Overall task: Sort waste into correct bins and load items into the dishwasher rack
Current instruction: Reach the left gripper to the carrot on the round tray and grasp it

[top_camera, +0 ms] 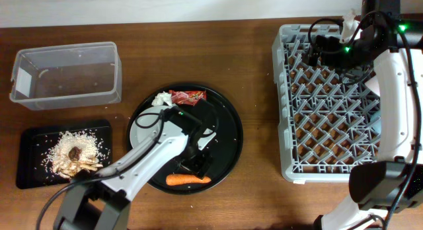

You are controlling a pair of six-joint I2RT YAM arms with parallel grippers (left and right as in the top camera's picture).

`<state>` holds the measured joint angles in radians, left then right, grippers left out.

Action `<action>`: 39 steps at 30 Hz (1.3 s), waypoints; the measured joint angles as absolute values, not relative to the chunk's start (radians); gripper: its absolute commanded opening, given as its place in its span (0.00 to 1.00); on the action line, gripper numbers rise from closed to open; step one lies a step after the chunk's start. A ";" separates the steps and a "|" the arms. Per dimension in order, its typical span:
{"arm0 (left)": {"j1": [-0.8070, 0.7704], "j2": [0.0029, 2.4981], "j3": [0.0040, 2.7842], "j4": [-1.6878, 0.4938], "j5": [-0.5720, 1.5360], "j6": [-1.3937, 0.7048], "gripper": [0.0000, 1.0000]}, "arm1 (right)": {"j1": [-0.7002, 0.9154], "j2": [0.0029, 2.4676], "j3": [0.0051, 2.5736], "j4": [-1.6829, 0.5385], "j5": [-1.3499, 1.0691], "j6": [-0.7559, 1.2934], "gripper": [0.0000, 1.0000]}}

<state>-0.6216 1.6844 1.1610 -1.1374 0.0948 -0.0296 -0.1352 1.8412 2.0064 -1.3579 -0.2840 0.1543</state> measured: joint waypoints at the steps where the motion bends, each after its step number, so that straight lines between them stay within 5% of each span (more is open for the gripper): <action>1: -0.628 1.694 1.161 -1.138 0.094 -0.028 0.80 | -0.135 1.841 2.006 -1.358 -0.284 0.155 0.99; 7: -0.746 1.721 1.161 -1.141 -0.016 -0.022 0.80 | -0.135 1.841 2.006 -1.358 -0.284 0.155 0.99; 23: -0.746 1.822 1.098 -1.077 -0.046 -0.022 0.78 | -0.135 1.841 2.006 -1.358 -0.284 0.155 0.98; 35: -0.746 1.824 1.083 -0.979 -0.023 -0.019 0.55 | -0.135 1.841 2.006 -1.358 -0.284 0.155 0.99; 37: -0.746 1.824 1.083 -0.952 -0.013 -0.019 0.40 | -0.135 1.841 2.006 -1.358 -0.284 0.155 0.99; 39: -0.746 1.824 1.082 -0.924 -0.010 -0.019 0.40 | -0.135 1.841 2.006 -1.358 -0.284 0.155 0.99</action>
